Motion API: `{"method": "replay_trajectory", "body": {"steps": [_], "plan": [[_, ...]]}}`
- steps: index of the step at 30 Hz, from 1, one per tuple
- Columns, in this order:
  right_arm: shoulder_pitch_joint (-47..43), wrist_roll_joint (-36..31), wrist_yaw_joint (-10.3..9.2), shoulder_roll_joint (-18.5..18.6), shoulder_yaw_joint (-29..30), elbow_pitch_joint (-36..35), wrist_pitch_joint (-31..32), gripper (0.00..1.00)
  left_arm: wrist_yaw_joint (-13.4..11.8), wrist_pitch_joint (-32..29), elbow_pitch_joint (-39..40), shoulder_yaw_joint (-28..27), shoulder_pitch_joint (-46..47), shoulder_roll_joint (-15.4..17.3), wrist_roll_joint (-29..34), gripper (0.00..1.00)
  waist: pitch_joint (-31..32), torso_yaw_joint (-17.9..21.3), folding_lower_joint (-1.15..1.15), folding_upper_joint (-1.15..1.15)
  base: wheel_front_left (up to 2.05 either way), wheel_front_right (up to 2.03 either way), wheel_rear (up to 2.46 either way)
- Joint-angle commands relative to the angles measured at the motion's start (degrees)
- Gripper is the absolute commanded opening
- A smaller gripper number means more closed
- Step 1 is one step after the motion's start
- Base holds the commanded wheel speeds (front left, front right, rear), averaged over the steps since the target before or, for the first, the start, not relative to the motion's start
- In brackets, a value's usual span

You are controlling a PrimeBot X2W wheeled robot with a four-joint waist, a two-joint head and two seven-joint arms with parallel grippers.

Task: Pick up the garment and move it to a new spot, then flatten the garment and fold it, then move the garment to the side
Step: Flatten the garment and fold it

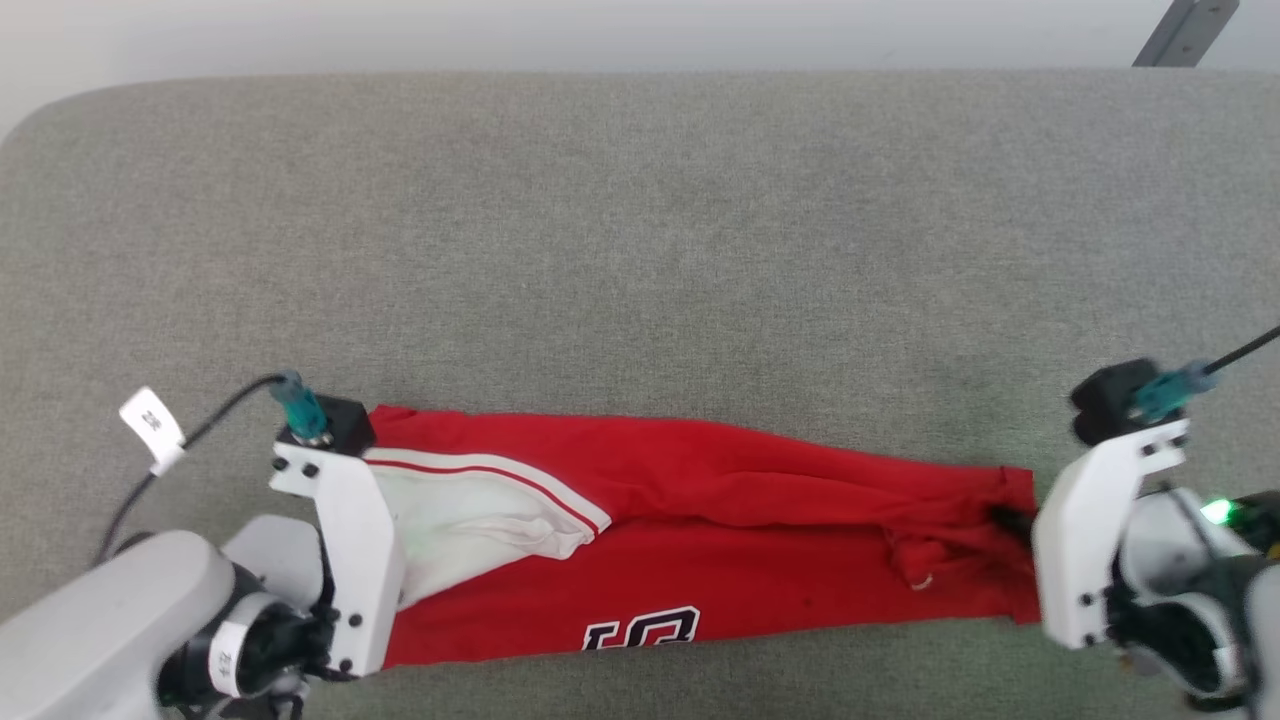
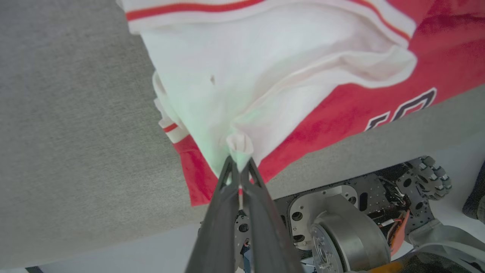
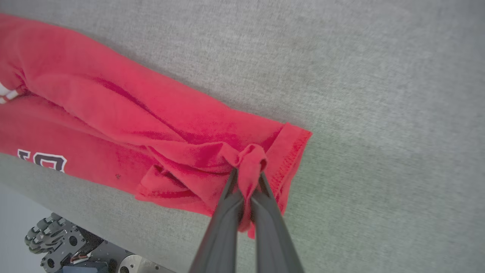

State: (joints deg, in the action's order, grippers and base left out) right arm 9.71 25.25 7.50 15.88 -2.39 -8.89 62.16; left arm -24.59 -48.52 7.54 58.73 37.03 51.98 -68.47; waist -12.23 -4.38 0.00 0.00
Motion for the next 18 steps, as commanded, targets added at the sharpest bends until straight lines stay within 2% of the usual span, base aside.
{"method": "replay_trajectory", "body": {"steps": [1, 2, 3, 4, 10, 15, 18], "plan": [[0.12, -0.08, -0.03, -0.54, -0.76, 1.02, -1.01, 0.21, 1.03, 0.72, -1.07, 0.06, -0.94, -0.64, -0.34, 0.00, 0.22, 0.02, 0.00, 0.00, 0.00, 0.00, 0.00], [0.44, -0.11, -0.03, -0.52, -1.38, 2.37, -1.68, 0.45, 2.10, 1.71, -2.50, 0.18, -1.31, -1.28, -0.39, 0.33, 0.46, 0.04, 0.00, 0.00, 0.00, 0.00, 0.00], [0.72, 0.19, -0.03, -0.71, -1.74, 3.40, -2.47, 1.00, 2.56, 3.06, -4.00, -0.36, -1.57, -1.92, -0.60, 0.52, 0.61, 0.03, 0.00, 0.00, 0.00, 0.00, 0.00], [1.02, 0.16, -0.03, -0.81, -2.07, 4.33, -3.13, 1.00, 3.25, 4.40, -5.39, -0.79, -1.93, -2.47, -0.71, 1.00, 0.86, -0.02, 0.00, 0.00, 0.00, 0.00, 0.00], [0.33, 2.01, -0.03, -0.30, -2.40, 3.96, -4.98, 1.00, 6.59, 12.56, -7.68, -3.81, -3.87, -2.79, -1.43, 1.00, 2.18, -0.33, 0.00, 0.00, 0.00, 0.00, 0.00], [-1.66, 2.96, -0.03, 0.50, 0.36, 0.29, -5.25, 1.00, 8.40, 23.88, -5.45, -7.42, -7.05, -1.49, 0.37, 1.00, 3.00, -0.73, 0.00, 0.00, 0.00, 0.00, 0.00], [-3.08, 3.21, -0.03, 0.45, 3.45, -0.55, -5.02, 1.00, 8.38, 31.15, -4.12, -9.47, -10.06, -0.84, 1.05, 1.00, 3.09, -1.19, 0.00, 0.00, 0.00, 0.00, 0.00]]}}
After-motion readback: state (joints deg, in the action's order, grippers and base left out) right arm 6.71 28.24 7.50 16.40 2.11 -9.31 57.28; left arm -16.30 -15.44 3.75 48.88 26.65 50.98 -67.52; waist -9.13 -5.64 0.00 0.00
